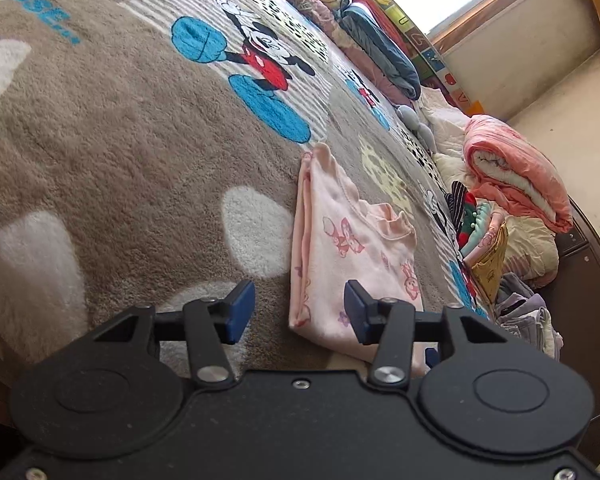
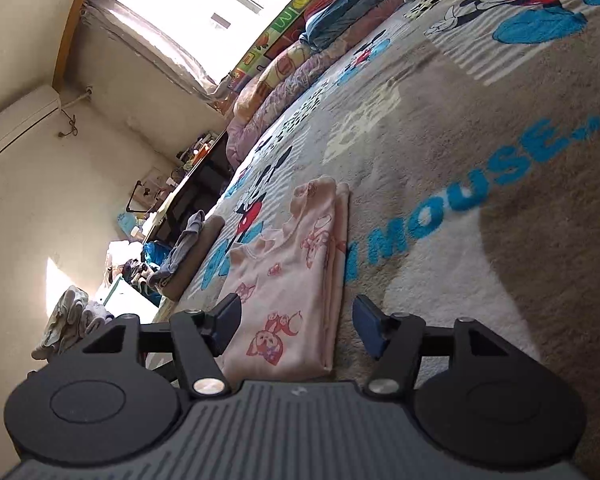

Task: Fold clothes

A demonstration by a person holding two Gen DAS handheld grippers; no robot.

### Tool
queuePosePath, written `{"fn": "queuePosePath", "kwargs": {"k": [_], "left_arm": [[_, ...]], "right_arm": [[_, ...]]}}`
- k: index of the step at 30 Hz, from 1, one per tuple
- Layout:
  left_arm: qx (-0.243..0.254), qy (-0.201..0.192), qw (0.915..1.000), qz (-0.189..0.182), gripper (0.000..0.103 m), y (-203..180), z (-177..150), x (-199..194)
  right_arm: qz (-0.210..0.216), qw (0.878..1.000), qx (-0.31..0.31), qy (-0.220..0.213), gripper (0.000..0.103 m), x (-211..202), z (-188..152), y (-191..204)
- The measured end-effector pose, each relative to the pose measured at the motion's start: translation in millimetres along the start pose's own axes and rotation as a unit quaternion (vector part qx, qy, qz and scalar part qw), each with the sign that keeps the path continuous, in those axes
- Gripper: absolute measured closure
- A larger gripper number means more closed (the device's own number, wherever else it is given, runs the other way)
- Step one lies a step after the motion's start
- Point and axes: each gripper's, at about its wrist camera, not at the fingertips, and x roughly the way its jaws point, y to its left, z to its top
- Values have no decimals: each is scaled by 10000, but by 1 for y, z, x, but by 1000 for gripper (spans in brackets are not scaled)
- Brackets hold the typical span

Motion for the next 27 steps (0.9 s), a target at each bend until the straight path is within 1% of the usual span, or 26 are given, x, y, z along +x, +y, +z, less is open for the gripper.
{"fn": "queuePosePath", "kwargs": {"k": [2, 3, 5, 7, 9, 12, 13, 14, 17, 19, 20, 22, 23, 25, 27], "left_arm": [[234, -28, 9997, 6, 56, -4, 1, 8], [264, -6, 9996, -16, 56, -1, 0, 13], [235, 54, 9997, -99, 56, 7, -4, 24], [190, -29, 9994, -300, 56, 16, -7, 29], [77, 11, 9990, -429, 56, 18, 1, 35], [298, 49, 9982, -519, 56, 10, 18, 52], [358, 93, 9980, -519, 58, 9, 23, 60], [419, 136, 9977, -520, 59, 8, 27, 68], [428, 327, 9962, -677, 60, 7, 44, 87], [481, 481, 9948, -757, 64, 8, 56, 100], [507, 558, 9940, -797, 68, 8, 62, 107], [345, 639, 9929, -938, 71, 15, 68, 114], [245, 673, 9923, -1014, 76, 20, 71, 117], [122, 708, 9913, -1102, 78, 24, 73, 118], [148, 731, 9909, -1117, 78, 22, 73, 117]], "right_arm": [[-4, 10000, 55, -29, 41, 4, 0, -7], [-6, 9999, 96, -34, 41, 7, 0, -10], [16, 10000, 37, -9, 41, 13, 1, -9], [19, 10000, -59, 48, 41, 19, 0, -7], [-23, 9998, -166, 96, 42, 26, -1, -5], [-4, 9995, -257, 181, 43, 41, 7, -3], [5, 9994, -284, 210, 43, 46, 9, -3], [3, 9992, -319, 245, 44, 52, 13, -2], [-33, 9984, -463, 335, 50, 66, 26, 0], [-47, 9982, -480, 358, 54, 74, 34, -1], [-46, 9982, -467, 374, 56, 78, 39, -2], [-38, 9981, -451, 422, 57, 87, 47, -3], [-36, 9980, -450, 449, 57, 89, 48, -4], [-17, 9980, -415, 486, 57, 93, 52, -4], [16, 9982, -341, 499, 59, 93, 53, -6]]}}
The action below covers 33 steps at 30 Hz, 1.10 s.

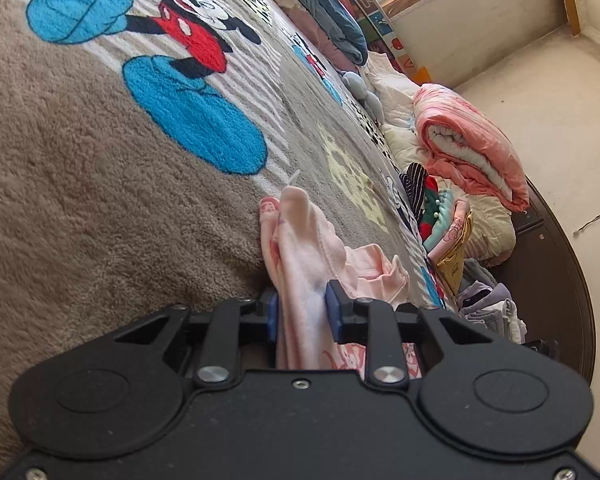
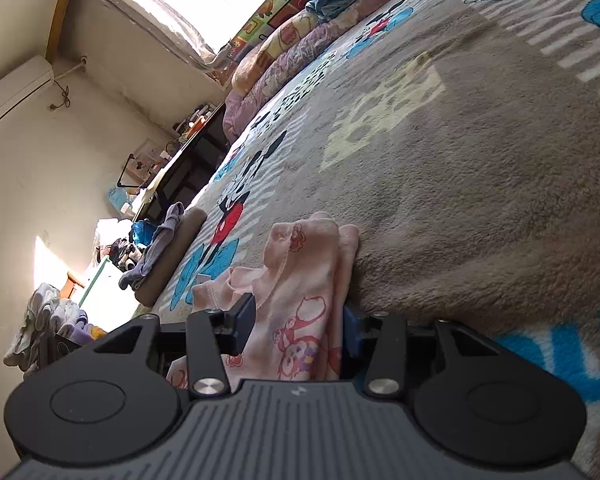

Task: Fold clothes

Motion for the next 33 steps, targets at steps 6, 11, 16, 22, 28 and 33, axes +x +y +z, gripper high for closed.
{"fn": "queuePosePath", "kwargs": {"k": [6, 11, 16, 22, 28, 33], "left_arm": [[111, -141, 9998, -41, 88, -8, -2, -4], [378, -445, 9980, -247, 90, -25, -5, -23], [590, -1106, 9916, -324, 90, -37, -8, -63], [623, -1991, 9774, -330, 90, -34, 2, -118], [355, -2601, 9649, -101, 90, -18, 9, -169], [42, -3226, 9464, 159, 90, -13, 19, -234]], "right_arm": [[13, 9999, 91, -102, 76, -4, -3, -5], [140, 9995, 72, -286, 83, -14, -4, 12], [526, 9973, -177, -484, 84, -19, 2, 45], [996, 9923, -598, -436, 84, -3, 16, 94], [1443, 9857, -863, -149, 84, 34, 23, 148], [1968, 9749, -1011, 244, 84, 66, 22, 208]]}}
